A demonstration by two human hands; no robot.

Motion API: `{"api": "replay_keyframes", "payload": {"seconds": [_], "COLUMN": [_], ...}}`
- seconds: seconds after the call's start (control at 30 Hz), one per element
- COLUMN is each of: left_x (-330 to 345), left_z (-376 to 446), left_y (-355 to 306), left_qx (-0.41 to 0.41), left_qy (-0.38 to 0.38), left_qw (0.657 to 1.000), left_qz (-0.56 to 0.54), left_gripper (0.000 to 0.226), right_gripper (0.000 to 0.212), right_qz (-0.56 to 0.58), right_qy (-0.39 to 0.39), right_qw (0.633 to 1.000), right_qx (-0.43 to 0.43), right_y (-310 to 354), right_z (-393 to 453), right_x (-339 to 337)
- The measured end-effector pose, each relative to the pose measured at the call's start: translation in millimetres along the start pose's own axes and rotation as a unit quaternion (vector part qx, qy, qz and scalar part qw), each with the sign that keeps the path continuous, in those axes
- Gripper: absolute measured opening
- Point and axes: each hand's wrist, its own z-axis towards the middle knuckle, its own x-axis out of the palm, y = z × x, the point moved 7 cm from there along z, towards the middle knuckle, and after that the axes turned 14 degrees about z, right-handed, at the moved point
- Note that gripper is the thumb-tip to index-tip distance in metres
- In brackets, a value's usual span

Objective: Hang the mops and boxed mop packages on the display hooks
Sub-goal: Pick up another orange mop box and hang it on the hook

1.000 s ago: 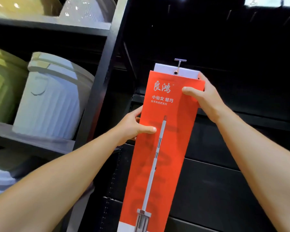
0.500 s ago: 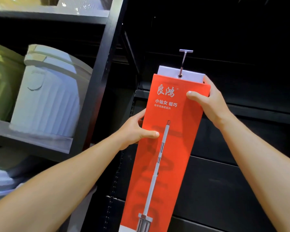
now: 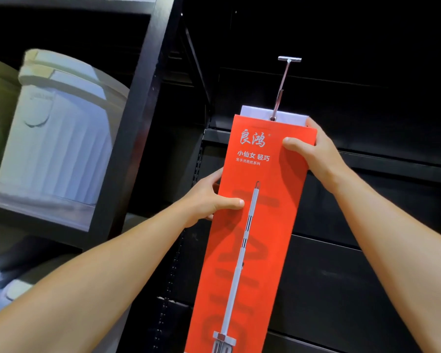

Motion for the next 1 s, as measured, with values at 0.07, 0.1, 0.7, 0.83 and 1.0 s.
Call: {"api": "replay_keyframes", "payload": {"seconds": [0.07,0.1,0.7,0.83,1.0], "left_x": [1.5,1.9,36.5,41.3,44.8], "left_z": [6.3,10.1,65.7,73.4,78.5], "left_y": [4.6,7.2,51.7,59.0,62.9], "left_qx": [0.003,0.004,-0.036,-0.040,-0.042], "left_qy": [-0.015,-0.024,-0.046,-0.049,-0.055], "left_qw": [1.000,1.000,0.998,0.998,0.997], "left_qz": [0.010,0.017,0.022,0.015,0.025], "left_gripper": [0.058,0.058,0.037,0.040,0.042], "right_gripper": [0.044,0.046,0.056,0.058,0.049], "right_qz": [-0.006,-0.010,-0.001,0.035,0.048], "right_qy": [0.003,0.005,0.007,0.000,-0.004], "right_qw": [1.000,1.000,0.999,0.997,0.996], "right_qx": [0.004,0.005,0.054,0.067,0.073], "right_y": [-10.1,-14.8,-109.0,-123.6,-131.7], "right_z": [6.8,10.9,51.9,58.0,60.5], "right_x": [-0.9,-1.3,-7.8,-8.7,-9.2]}}
